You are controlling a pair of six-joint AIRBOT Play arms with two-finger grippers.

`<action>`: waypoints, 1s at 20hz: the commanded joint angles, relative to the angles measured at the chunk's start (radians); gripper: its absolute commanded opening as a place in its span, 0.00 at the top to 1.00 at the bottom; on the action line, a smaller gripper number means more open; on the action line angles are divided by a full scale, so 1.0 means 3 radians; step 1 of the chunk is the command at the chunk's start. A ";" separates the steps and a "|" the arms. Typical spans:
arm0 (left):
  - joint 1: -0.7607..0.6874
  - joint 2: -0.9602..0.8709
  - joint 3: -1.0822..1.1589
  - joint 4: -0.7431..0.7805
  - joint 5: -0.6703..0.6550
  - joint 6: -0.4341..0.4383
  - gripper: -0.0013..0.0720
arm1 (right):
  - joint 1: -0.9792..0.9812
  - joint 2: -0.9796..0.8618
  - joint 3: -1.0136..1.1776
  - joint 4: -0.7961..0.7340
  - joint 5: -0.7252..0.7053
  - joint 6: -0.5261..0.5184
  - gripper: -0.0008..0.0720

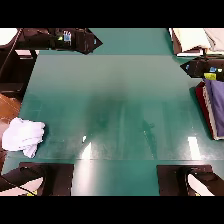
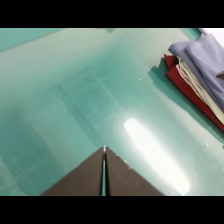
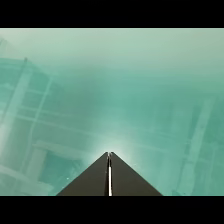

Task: Fold the shirts.

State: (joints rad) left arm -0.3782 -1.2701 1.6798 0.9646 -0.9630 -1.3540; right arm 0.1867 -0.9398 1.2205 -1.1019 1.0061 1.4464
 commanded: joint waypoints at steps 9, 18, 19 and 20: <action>0.0003 -0.0001 0.0000 0.0001 0.0018 0.0001 0.94 | 0.0009 0.0001 0.0004 0.0031 0.0013 0.0001 0.97; 0.0121 0.0135 0.0003 0.0164 0.0172 0.0003 0.94 | 0.0009 0.0001 0.0003 0.0029 0.0126 0.0001 0.97; 0.0229 0.0226 0.0000 0.0352 -0.0146 0.0000 0.94 | 0.0009 0.0004 0.0003 0.0029 0.0160 0.0001 0.97; 0.0356 0.0310 -0.0003 0.0570 -0.0543 -0.0013 0.94 | 0.0009 0.0003 0.0003 0.0029 0.0200 0.0001 0.97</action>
State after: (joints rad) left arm -0.3290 -1.2232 1.6798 1.0225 -0.9512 -1.3540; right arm 0.1886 -0.9398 1.2205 -1.0931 1.0428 1.4460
